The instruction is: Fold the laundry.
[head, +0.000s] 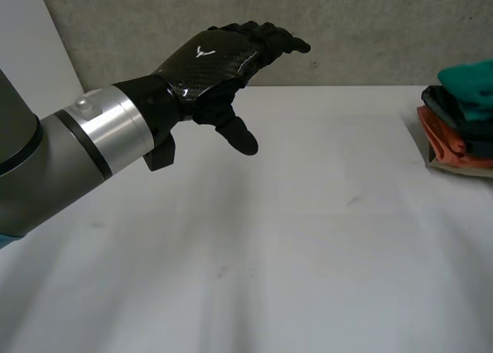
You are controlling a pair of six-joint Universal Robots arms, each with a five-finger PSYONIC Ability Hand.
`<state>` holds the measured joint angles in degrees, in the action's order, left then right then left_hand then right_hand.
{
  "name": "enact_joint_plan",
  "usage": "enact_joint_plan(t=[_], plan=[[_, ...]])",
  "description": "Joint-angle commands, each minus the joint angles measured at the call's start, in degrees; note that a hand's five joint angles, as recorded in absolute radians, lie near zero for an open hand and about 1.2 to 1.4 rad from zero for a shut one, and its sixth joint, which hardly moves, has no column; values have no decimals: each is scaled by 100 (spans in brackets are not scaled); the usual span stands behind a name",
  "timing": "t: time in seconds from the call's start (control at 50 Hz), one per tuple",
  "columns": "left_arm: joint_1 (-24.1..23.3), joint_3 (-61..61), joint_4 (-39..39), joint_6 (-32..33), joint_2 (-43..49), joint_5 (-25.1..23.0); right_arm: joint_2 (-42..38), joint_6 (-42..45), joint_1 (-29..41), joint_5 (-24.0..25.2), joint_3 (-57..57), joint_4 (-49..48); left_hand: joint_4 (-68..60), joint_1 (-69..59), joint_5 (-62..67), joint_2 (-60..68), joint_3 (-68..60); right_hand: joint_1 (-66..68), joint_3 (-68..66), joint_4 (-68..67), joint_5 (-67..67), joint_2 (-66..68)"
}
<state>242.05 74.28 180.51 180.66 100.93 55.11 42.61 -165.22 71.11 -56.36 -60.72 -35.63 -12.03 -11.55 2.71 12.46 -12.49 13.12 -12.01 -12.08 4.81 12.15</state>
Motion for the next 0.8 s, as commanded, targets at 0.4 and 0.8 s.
enact_joint_plan(t=[0.4, 0.8], plan=[[-202, -255, 238, -328, -328, 375, 3016, 1793, -485, -2846, 35, 2589, -38, -86, -31, -5, 9, -312, 201, 208, -481, -215], [1879, -37, 204, 1128, -540, 3550, 4792, -503, 2547, -1237, -2918, 1233, 13, -35, -81, -56, 59, -312, 201, 208, -481, -215]])
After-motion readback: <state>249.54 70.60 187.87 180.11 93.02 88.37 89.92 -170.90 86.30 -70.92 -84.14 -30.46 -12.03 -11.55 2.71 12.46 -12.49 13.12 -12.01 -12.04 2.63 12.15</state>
